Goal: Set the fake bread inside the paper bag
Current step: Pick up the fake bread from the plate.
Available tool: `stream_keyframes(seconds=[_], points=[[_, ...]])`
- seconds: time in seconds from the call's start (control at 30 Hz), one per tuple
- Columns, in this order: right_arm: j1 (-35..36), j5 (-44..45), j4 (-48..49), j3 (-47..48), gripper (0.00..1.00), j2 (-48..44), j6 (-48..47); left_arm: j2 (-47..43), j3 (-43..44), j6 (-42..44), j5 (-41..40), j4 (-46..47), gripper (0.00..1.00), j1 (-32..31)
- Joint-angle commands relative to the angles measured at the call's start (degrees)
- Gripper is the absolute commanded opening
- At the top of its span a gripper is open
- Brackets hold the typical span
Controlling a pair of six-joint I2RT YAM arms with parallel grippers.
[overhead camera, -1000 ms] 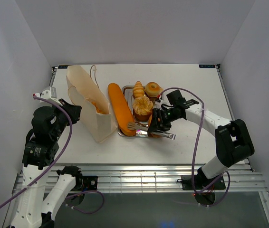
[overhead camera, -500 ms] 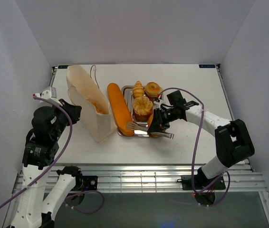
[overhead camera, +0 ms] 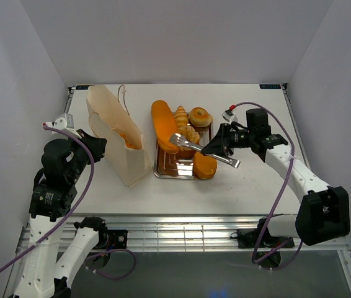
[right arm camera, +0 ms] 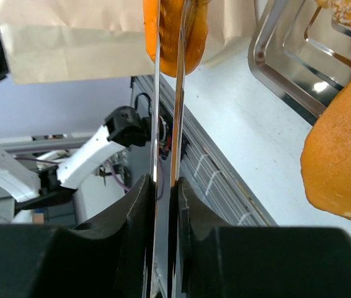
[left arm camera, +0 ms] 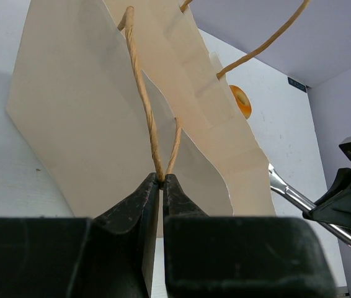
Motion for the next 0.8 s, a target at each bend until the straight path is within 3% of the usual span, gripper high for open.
stream_keyframes(seconds=[0.0, 0.47, 0.77], points=[[-2.2, -6.7, 10.0, 3.0, 0.08, -3.1, 6.0, 0.1, 0.2, -0.1, 0.8, 0.3, 0.18, 0.3], [-3.1, -11.2, 12.0, 22.1, 0.08, -5.0, 14.0, 0.1, 0.1, -0.2, 0.8, 0.5, 0.18, 0.4], [3.7, -13.0, 11.6, 33.1, 0.08, -2.8, 11.6, -0.2, 0.4, -0.3, 0.8, -0.1, 0.18, 0.4]])
